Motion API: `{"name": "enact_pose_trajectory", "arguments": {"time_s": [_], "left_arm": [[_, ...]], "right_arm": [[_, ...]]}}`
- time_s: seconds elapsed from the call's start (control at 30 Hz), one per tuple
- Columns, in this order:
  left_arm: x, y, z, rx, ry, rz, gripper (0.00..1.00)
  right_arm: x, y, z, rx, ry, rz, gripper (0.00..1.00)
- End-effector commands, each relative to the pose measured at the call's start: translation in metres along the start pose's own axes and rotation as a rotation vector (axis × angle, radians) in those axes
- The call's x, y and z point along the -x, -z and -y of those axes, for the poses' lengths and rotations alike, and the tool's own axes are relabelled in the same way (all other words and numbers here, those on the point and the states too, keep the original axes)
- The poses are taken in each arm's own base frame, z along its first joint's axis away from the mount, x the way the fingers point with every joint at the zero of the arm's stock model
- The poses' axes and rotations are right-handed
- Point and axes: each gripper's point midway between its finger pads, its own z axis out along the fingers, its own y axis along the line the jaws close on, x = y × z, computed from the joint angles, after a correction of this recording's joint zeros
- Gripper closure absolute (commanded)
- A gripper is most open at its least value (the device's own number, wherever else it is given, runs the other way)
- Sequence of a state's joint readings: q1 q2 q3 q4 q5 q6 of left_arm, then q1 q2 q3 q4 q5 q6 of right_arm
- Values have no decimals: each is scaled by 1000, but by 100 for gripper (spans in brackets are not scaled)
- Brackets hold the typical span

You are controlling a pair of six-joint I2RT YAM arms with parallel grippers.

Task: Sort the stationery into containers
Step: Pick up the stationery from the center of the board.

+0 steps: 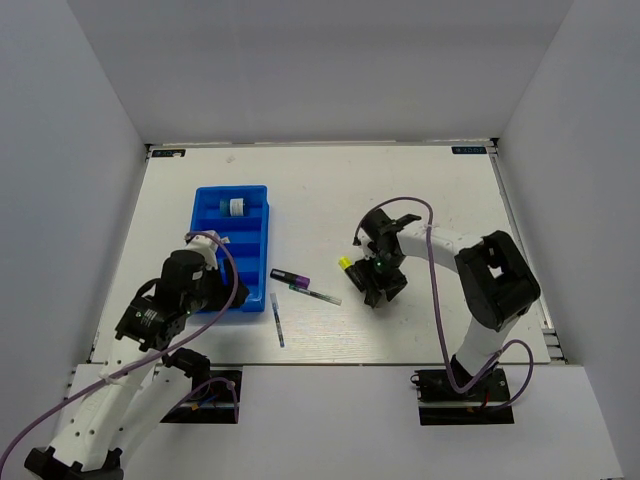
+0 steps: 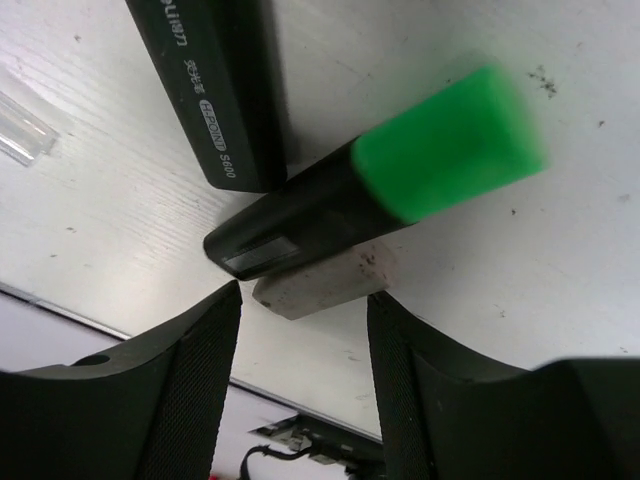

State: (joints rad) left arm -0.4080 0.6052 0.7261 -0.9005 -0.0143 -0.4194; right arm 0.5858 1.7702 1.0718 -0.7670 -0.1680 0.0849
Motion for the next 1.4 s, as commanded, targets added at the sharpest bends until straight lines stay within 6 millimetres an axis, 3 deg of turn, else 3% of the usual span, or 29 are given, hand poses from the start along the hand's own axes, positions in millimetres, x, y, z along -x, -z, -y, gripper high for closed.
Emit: {"name": "enact_pose_trajectory", "arguments": {"time_s": [0.0,0.2,0.47,0.63,0.83,0.93,1.07,1.17,1.2,1.27,1.3,1.37], "left_arm": [[-3,5,0,-3,2,-1,21],[-2,9,0,-11,-1,9,21],[-3,15,0,-19,0,24,20],[-3,17,1,-27,5,27,20],[0,20,3,-31,10,38,20],[-2,20,7,-57,6,25,20],[1,22,9,-66,2,30,21],[8,25,12,-74,-14,50,21],[10,27,12,-78,-19,58,21],[20,31,17,-86,-33,77,21],[24,31,18,-87,-40,78,21],[41,41,27,-114,-57,122,21]], "right_arm": [[-3,-31,40,-206,87,7,43],[7,-32,55,-339,143,44,43],[-1,-34,61,-377,144,14,45],[6,-30,65,-420,157,38,50],[10,-31,65,-403,147,49,65],[12,-28,63,-400,149,69,79],[22,-7,62,-416,195,132,100],[34,19,56,-415,245,216,100],[43,36,51,-412,286,269,100],[45,46,44,-392,334,278,100],[60,68,34,-380,353,350,100],[68,77,19,-314,463,368,100]]}}
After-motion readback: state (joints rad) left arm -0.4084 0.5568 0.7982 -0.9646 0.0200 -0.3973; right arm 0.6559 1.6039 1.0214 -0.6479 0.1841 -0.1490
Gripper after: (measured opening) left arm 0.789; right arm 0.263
